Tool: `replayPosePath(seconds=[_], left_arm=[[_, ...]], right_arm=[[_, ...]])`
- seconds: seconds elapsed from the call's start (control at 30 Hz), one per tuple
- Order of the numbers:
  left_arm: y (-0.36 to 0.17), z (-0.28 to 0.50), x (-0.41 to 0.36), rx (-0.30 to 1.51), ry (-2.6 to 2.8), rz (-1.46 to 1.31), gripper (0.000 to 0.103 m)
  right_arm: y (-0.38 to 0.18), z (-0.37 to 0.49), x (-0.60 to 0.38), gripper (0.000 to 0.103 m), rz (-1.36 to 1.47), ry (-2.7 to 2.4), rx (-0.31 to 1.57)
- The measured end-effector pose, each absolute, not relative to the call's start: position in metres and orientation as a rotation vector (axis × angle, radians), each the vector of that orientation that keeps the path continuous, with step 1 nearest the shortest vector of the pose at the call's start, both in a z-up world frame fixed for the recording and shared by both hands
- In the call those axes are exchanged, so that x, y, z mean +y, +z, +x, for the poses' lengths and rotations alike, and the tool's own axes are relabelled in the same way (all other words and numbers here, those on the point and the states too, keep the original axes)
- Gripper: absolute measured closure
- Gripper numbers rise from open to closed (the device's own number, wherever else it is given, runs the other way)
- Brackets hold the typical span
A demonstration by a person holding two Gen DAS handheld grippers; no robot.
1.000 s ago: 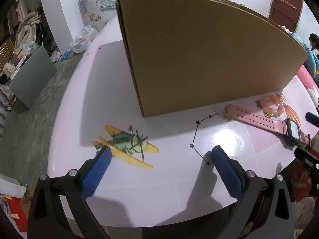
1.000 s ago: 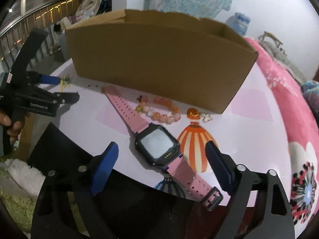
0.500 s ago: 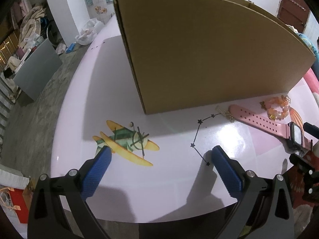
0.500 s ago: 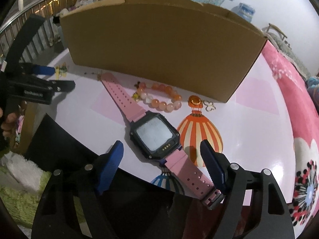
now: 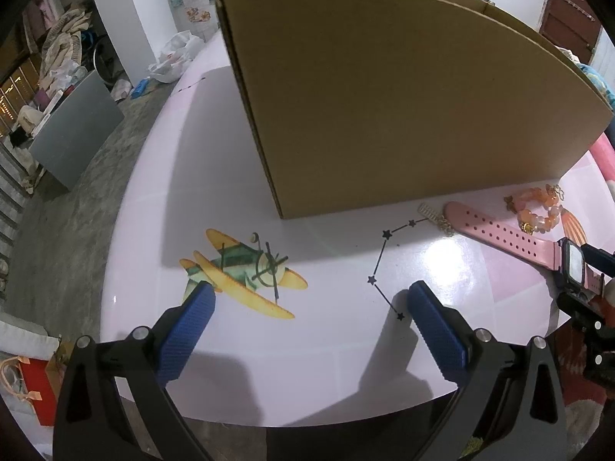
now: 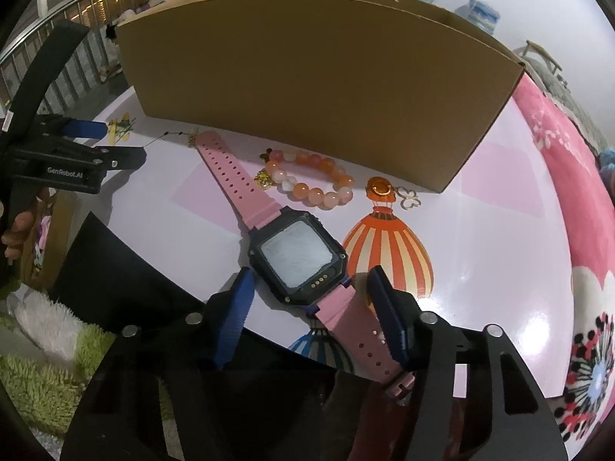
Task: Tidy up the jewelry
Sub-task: 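Move the right gripper over the pink watch strap and close on it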
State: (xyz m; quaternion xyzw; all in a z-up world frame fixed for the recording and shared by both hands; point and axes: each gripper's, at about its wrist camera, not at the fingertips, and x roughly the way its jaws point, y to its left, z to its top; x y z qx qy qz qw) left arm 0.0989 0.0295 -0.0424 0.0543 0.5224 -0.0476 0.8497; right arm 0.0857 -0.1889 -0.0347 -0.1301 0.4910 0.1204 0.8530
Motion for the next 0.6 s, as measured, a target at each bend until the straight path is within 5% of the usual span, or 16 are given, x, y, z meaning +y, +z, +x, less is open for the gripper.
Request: replayPosePath(seconds=[0.6], left_arm=[[-0.038,0.096,0.023,1.106,-0.079,0.132,0.004]], right_arm=[[-0.031,0.081,-0.176,0.05,-0.294,0.262,1.034]])
